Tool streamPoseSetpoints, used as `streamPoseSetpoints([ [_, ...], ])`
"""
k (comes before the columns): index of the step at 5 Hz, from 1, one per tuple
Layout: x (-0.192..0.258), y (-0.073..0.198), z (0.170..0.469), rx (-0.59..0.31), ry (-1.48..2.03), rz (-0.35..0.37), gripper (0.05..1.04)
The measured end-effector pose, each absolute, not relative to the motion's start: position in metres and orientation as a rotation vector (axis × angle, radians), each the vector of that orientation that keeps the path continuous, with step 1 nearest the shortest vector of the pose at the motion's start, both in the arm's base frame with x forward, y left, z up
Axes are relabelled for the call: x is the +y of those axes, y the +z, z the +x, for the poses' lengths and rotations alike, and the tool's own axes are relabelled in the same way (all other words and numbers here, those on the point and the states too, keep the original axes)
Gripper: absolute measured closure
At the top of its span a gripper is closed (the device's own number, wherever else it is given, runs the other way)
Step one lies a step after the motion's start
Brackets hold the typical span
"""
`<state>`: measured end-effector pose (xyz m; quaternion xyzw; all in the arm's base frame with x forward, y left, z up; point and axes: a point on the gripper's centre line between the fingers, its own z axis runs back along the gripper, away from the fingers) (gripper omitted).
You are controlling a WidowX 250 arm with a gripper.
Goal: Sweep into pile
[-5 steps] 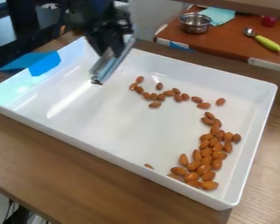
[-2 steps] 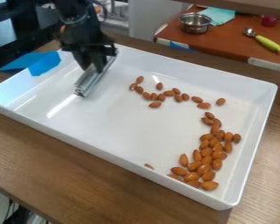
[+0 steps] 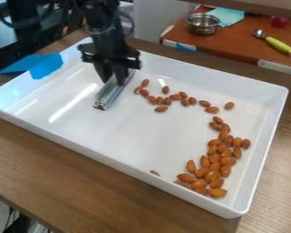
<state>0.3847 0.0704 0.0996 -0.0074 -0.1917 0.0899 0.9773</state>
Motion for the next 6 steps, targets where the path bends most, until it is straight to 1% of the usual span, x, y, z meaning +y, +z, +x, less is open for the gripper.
streamPoseSetpoints([
  [2,0.044,0.095,0.39,-0.33,0.182,-0.021,0.747],
  [5,-0.027,0.094,0.395,-0.323,0.075,-0.058,0.747],
  [6,-0.044,0.094,0.397,-0.344,0.031,-0.058,0.747],
])
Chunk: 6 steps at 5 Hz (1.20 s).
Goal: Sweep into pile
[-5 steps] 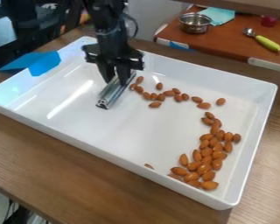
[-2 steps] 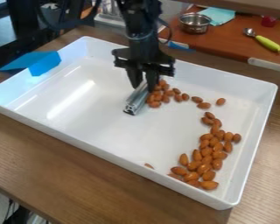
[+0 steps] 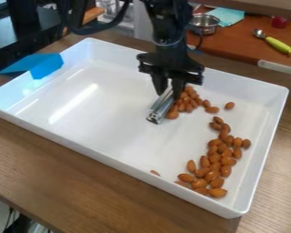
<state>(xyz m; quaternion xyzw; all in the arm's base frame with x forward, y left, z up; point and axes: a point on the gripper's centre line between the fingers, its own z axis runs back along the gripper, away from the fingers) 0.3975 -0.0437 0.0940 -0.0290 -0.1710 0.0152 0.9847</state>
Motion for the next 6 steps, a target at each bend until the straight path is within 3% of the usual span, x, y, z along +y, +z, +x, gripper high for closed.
streamPoseSetpoints([
  [2,-0.058,0.093,0.401,-0.38,-0.008,-0.062,0.747],
  [4,-0.099,0.093,0.378,-0.405,-0.171,-0.097,0.747],
  [6,-0.107,0.094,0.361,-0.404,-0.212,-0.118,0.747],
])
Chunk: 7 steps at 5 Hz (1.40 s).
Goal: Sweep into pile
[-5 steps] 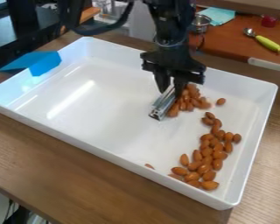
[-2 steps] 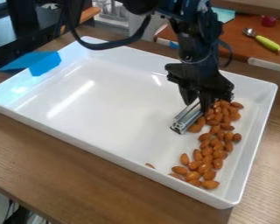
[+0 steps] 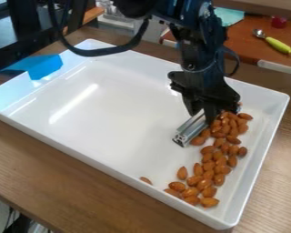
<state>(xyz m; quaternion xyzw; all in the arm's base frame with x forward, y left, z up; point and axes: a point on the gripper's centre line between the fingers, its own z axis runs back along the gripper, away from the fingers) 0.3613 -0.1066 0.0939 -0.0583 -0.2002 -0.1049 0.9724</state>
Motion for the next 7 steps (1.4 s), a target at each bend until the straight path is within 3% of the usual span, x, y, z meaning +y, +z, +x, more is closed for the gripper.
streamPoseSetpoints([
  [2,-0.104,0.103,0.347,-0.342,-0.186,-0.177,0.747],
  [3,-0.06,0.134,0.36,-0.391,-0.068,-0.184,0.747],
  [4,-0.011,0.15,0.363,-0.429,-0.01,-0.152,0.747],
  [6,0.083,0.144,0.358,-0.472,0.057,-0.028,0.747],
  [7,0.127,0.123,0.339,-0.394,0.037,-0.02,0.747],
])
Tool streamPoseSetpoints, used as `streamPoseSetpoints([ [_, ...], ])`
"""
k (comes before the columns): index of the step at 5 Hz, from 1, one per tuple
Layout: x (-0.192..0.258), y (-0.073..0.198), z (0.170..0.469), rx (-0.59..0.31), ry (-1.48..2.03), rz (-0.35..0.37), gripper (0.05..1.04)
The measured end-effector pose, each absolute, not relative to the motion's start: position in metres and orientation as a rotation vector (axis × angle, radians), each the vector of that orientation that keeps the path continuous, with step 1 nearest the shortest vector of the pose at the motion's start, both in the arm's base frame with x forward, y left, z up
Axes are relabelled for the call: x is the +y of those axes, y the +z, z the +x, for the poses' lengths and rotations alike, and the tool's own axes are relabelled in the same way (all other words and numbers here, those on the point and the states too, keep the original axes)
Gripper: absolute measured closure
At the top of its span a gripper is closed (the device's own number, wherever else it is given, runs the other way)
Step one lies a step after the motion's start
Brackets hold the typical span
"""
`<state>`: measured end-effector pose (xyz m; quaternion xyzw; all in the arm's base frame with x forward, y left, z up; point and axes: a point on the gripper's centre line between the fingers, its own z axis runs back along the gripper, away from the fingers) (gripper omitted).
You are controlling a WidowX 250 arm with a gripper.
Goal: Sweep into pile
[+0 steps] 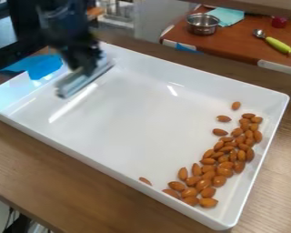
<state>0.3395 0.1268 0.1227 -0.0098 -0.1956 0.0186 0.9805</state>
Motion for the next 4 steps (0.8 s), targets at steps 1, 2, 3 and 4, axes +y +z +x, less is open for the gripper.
streamPoseSetpoints([
  [1,0.165,0.109,0.325,-0.338,0.015,0.0,0.747],
  [2,0.18,0.1,0.319,-0.292,0.005,0.031,0.69],
  [3,0.182,0.107,0.319,-0.282,0.008,0.018,0.378],
  [4,0.185,0.147,0.324,-0.337,0.054,-0.004,0.117],
])
